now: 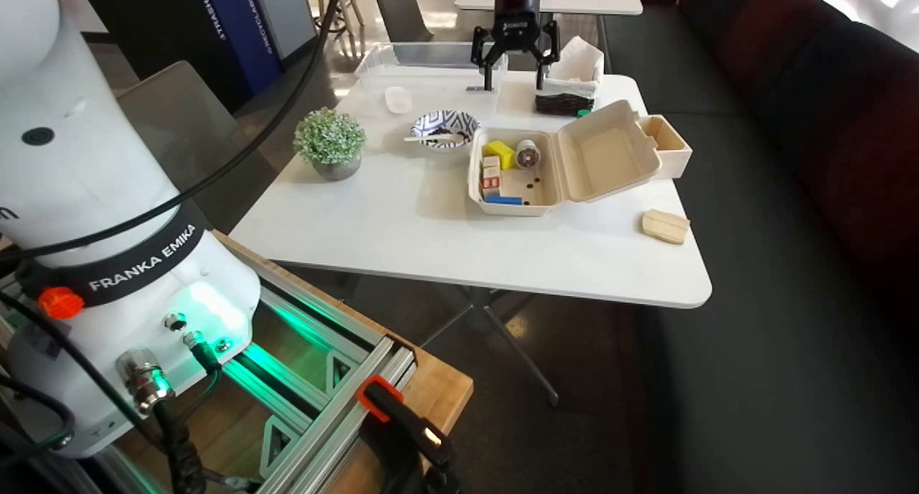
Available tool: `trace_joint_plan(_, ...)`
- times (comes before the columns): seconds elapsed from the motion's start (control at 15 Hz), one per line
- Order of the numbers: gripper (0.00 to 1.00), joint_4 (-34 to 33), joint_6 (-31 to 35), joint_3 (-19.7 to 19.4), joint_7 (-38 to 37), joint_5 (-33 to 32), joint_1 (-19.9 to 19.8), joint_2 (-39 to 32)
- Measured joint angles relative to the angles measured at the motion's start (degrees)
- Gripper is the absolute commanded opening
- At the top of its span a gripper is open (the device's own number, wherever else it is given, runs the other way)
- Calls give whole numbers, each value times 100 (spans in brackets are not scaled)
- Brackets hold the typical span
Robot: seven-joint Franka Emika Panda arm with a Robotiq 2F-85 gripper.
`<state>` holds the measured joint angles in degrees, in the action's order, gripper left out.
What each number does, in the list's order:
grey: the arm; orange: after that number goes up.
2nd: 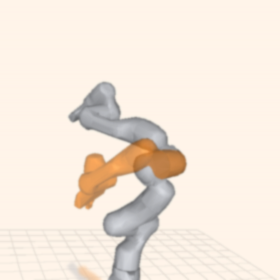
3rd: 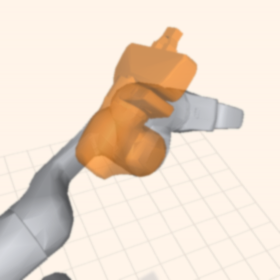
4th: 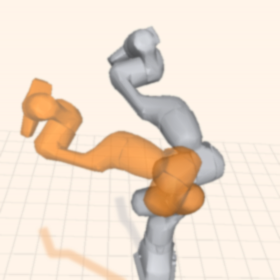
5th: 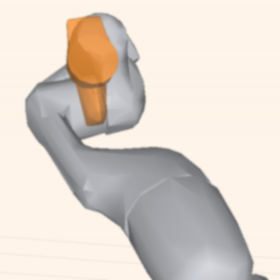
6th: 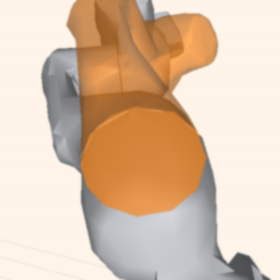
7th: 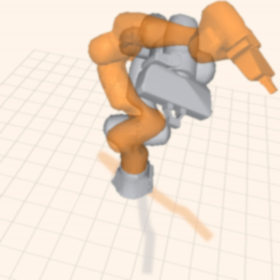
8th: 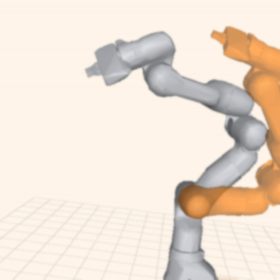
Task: Remove the white object from the container
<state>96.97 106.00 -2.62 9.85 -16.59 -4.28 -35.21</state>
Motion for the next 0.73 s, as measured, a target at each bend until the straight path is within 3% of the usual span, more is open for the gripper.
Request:
trace_joint_plan(0.33, 100, 736, 434, 45, 369, 996, -382, 1161)
trace_joint_plan(0.6, 100, 1826, 1651, -5, 966, 1050, -541, 2202)
trace_joint_plan(0.73, 100, 2133, 1819, -14, 1061, 1050, -570, 2468)
